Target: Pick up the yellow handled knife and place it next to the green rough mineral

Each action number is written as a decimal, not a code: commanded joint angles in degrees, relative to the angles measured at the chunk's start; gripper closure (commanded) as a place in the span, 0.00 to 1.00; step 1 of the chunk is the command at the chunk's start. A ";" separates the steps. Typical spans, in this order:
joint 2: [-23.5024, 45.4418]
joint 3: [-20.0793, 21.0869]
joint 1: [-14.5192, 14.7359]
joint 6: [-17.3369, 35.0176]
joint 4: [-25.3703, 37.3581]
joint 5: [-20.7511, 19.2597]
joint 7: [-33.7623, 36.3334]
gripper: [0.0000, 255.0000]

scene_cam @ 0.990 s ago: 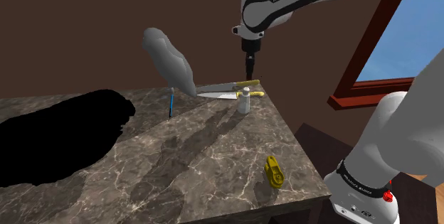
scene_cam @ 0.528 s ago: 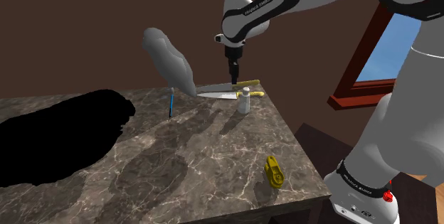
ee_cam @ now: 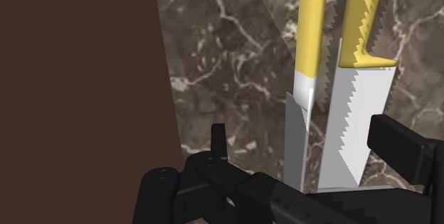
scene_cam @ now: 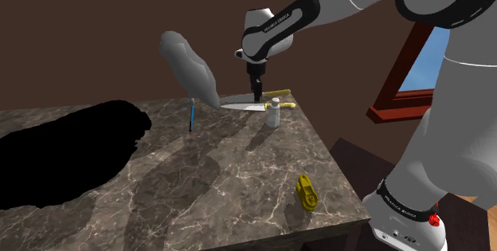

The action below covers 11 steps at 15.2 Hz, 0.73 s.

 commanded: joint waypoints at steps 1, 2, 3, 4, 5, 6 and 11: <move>0.57 0.08 0.01 1.09 -0.49 0.15 -0.04 0.00; 0.58 0.08 0.01 1.09 -0.48 0.15 -0.04 0.00; 0.59 0.08 0.01 1.09 -0.47 0.15 -0.04 0.00; 0.59 0.08 0.01 1.09 -0.47 0.15 -0.04 0.00; 0.59 0.08 0.01 1.09 -0.47 0.15 -0.04 0.00; 0.59 0.08 0.01 1.09 -0.47 0.15 -0.04 0.00; 0.58 0.08 0.01 1.08 -0.47 0.15 -0.04 1.00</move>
